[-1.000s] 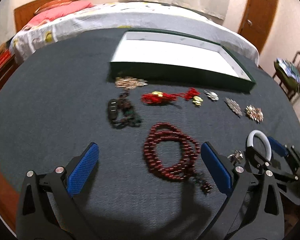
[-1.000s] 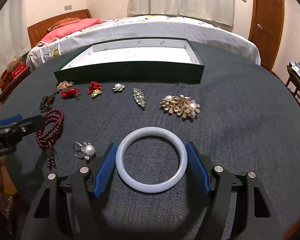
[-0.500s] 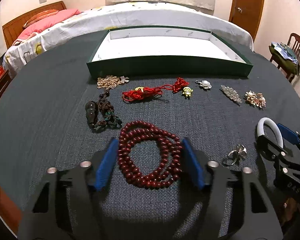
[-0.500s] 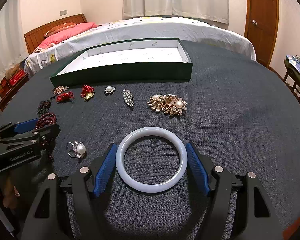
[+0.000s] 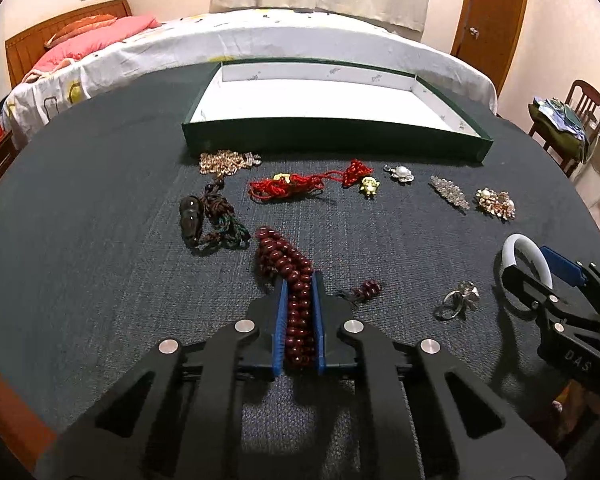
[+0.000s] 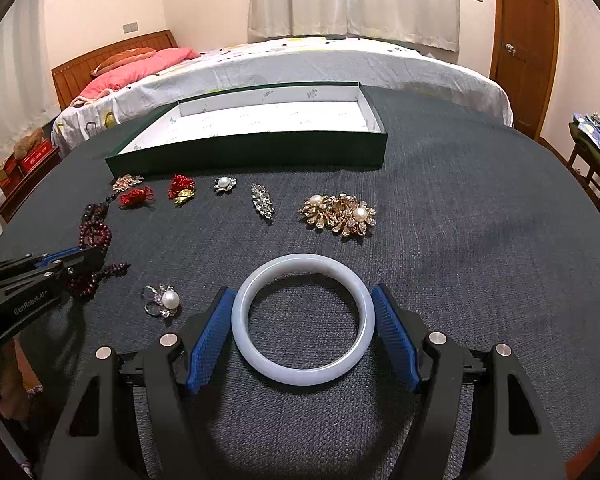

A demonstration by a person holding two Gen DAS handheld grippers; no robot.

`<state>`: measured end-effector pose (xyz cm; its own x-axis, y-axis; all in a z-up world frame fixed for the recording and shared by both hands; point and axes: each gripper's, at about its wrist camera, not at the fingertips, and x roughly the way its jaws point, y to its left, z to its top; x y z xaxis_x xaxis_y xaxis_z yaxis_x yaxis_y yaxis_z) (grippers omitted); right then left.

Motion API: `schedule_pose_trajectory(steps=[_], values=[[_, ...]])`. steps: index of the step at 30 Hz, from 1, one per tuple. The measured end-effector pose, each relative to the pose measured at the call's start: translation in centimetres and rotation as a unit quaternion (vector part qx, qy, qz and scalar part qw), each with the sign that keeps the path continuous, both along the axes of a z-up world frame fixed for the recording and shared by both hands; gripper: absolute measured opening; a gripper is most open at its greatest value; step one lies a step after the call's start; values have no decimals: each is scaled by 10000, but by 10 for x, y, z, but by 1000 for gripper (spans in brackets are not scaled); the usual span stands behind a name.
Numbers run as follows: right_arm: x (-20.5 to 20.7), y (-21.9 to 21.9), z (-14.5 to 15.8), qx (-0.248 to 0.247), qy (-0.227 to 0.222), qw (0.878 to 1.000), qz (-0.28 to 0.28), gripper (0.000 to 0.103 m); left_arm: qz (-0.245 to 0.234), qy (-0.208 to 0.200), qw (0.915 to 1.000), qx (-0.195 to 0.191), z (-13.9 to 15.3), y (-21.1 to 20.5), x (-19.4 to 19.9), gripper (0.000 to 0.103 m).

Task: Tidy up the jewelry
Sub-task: 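Carry bracelet and bangle into the green box and open both grippers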

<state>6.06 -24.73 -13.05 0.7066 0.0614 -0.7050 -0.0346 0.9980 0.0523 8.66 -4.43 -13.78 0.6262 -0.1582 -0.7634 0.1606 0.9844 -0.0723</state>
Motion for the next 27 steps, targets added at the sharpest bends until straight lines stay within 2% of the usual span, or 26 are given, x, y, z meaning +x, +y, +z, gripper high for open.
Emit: schedule_pose_trajectory(steps=[11,18,27], values=[[-2,-3,9,57,-112,9999,-26,68,-1,-259,9996,-73,23,-1,-3,11],[4,-6,30,161,-279,9995,-2,68,15,-376,9990,-232,40,3,2,11],[49,-7,71,253,-715,9971,45,68,-103,-729,9964,-416,79,-3,48,11]])
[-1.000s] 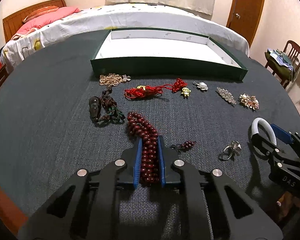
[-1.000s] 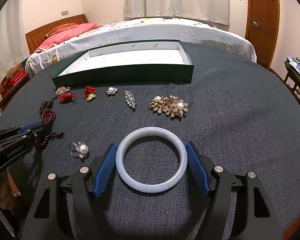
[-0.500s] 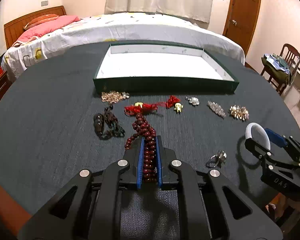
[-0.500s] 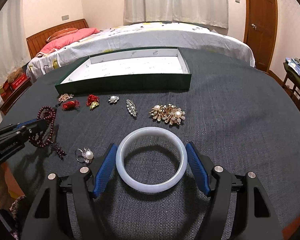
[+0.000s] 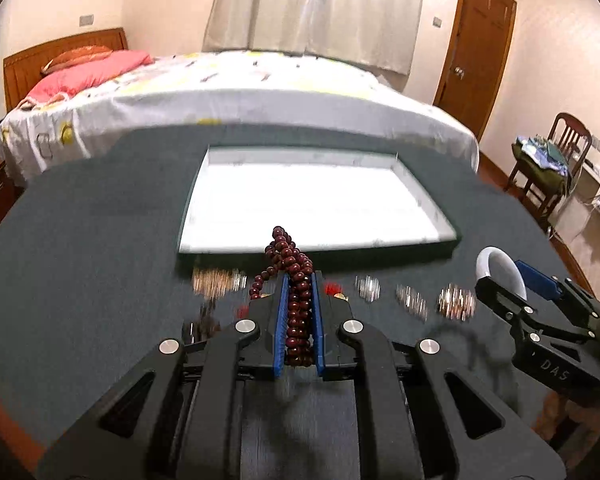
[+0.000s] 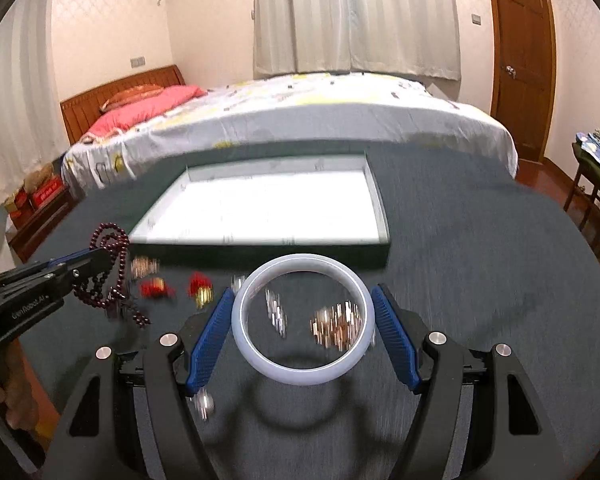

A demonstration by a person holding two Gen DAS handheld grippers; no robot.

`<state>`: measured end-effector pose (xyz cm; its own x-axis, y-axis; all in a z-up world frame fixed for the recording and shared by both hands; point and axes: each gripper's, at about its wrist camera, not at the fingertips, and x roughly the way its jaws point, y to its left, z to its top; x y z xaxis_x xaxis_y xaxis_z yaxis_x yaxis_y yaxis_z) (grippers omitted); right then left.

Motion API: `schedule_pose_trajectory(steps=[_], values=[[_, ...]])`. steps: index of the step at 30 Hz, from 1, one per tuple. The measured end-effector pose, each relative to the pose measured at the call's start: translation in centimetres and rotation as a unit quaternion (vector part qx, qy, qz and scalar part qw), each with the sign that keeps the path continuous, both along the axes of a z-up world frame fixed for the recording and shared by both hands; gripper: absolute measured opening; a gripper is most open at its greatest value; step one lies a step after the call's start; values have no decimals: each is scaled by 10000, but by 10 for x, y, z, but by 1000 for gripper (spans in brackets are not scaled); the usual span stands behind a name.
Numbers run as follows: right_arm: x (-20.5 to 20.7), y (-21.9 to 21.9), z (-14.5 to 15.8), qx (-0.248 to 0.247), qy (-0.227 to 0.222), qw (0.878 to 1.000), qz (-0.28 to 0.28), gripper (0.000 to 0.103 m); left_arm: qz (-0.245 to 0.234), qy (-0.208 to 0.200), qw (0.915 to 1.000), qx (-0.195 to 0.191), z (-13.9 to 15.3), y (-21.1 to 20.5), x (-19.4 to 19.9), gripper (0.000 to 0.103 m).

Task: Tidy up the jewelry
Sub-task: 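Carry bracelet and bangle into the green box and open both grippers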

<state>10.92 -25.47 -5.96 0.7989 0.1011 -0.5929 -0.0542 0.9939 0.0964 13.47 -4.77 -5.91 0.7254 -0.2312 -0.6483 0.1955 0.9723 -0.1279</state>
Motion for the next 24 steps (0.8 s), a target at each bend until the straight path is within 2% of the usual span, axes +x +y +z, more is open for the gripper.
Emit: schedule_pose_trajectory(steps=[4,10,17,24], values=[[40,1,17,-109,-221,9997,-8,68,-65,-230,9996,116,14,-8,41,11],[113,4,19,-298,-201,9994,17,68,-84,-64,9999,105,8,-16,115,11],[202,2,-18,-288,415,9987,-41,68,93,356,9991,217,-23,-17,193,11],[246,-2,-39,-164,1087,9939,-31,68,118,863,9955,361,-53,-19,243,11]])
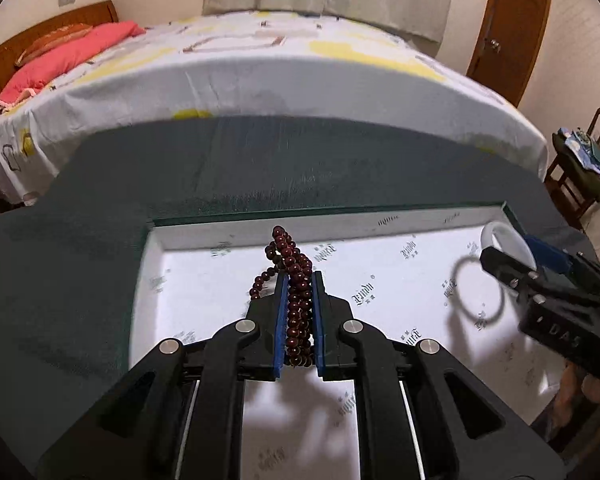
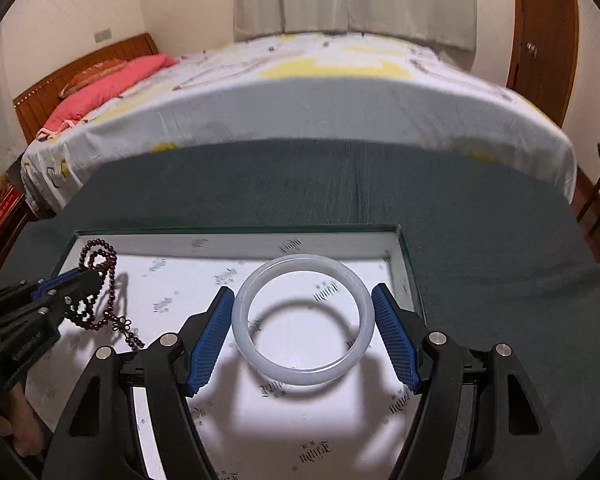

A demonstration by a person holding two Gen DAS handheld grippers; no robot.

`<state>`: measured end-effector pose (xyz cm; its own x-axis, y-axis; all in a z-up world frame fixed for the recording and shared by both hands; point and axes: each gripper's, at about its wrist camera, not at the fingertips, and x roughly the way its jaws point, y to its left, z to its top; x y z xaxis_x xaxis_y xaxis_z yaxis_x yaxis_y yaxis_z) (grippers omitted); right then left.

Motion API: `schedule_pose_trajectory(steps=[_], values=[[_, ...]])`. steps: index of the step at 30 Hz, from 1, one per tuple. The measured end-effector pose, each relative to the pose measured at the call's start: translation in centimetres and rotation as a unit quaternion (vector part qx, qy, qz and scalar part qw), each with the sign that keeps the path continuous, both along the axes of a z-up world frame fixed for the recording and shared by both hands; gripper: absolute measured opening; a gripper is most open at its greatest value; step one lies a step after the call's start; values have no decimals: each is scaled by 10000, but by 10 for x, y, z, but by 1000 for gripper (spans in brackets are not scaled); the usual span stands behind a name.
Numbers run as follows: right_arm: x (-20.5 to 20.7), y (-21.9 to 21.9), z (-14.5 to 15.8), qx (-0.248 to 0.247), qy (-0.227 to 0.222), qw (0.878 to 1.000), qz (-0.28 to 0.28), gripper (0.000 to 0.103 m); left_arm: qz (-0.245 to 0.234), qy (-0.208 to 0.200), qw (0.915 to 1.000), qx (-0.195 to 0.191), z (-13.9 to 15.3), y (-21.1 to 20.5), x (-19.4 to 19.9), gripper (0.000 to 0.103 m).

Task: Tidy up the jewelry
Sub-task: 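Carry bracelet and bangle into the green box and open both grippers, then withdraw both tools from the box back over the table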

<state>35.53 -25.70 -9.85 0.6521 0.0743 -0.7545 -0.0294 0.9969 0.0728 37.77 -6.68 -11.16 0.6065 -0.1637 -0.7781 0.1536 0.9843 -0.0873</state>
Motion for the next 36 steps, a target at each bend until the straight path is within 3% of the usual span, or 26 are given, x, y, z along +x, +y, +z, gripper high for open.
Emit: schedule_pose_trajectory(steps=[13,16,18,20,23,30,36], values=[[34,3,-13,-213,540,9982,146,68,82,476,9988,53,-19,5,25,12],[40,4,-16,-227,700,9972,128,69,134,560,9983,19,-21,5,27,29],[40,4,-17,-188,726,9971,116,69,165,550,9984,-7,-20,6,27,35],[36,3,-13,-177,597,9980,108,75,186,496,9986,-40,-19,5,25,57],[33,5,-12,-210,505,9984,124,77,268,319,9991,-48,-13,6,22,66],[-3,-9,15,34,-227,9997,-94,77,400,-96,9988,-259,5,16,1,73],[-59,-15,37,70,-733,9971,-199,77,396,-715,9963,-260,31,19,-46,75]])
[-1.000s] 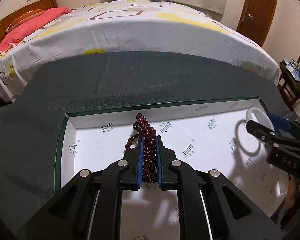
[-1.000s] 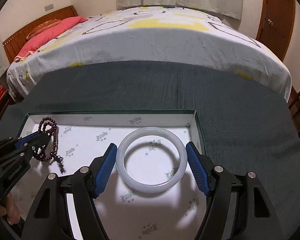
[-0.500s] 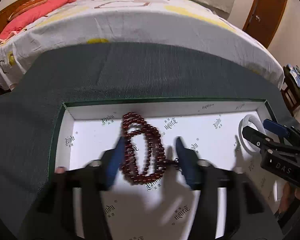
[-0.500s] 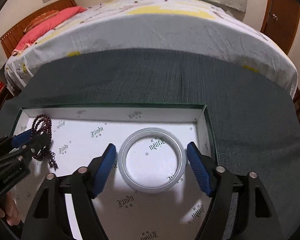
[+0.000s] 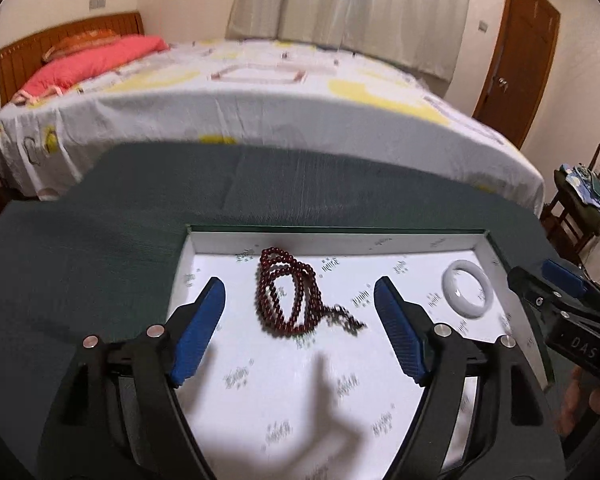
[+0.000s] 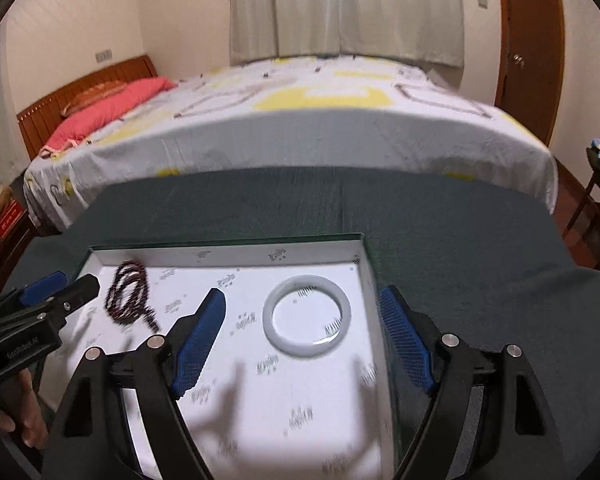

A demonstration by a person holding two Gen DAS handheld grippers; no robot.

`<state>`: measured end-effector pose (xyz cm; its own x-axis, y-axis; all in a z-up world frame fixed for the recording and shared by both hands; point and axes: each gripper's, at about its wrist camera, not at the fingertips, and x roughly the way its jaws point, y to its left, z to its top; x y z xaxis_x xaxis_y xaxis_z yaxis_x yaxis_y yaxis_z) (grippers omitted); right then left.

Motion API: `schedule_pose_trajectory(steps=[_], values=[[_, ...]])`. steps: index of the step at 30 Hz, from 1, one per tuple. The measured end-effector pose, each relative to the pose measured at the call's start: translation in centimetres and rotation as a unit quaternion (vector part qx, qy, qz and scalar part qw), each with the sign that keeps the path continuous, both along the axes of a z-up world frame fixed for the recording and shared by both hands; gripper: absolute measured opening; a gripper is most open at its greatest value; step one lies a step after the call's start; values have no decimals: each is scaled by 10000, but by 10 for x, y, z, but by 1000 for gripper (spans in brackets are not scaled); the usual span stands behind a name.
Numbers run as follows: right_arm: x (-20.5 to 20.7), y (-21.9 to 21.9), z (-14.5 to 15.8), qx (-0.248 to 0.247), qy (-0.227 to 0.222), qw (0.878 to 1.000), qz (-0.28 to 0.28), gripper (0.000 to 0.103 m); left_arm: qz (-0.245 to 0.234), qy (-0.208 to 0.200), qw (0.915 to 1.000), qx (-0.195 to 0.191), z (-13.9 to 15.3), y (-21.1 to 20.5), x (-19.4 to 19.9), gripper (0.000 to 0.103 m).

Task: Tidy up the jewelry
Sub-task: 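Withdraw both tools from the box back over the table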

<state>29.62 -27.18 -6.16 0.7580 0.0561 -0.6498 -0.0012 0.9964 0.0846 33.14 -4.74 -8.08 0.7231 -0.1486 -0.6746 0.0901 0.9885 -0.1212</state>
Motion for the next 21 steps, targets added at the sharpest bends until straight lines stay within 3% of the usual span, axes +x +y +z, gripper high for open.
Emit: schedule_pose_trajectory(steps=[7,21], values=[[-61,6,8,-73,-234,9997,-32,77,41,-421,9989,211,16,3,-65,75],[-194,36,-31,18,-201,9991,364,77,436,-368,9978,328,1,34,-175,75]])
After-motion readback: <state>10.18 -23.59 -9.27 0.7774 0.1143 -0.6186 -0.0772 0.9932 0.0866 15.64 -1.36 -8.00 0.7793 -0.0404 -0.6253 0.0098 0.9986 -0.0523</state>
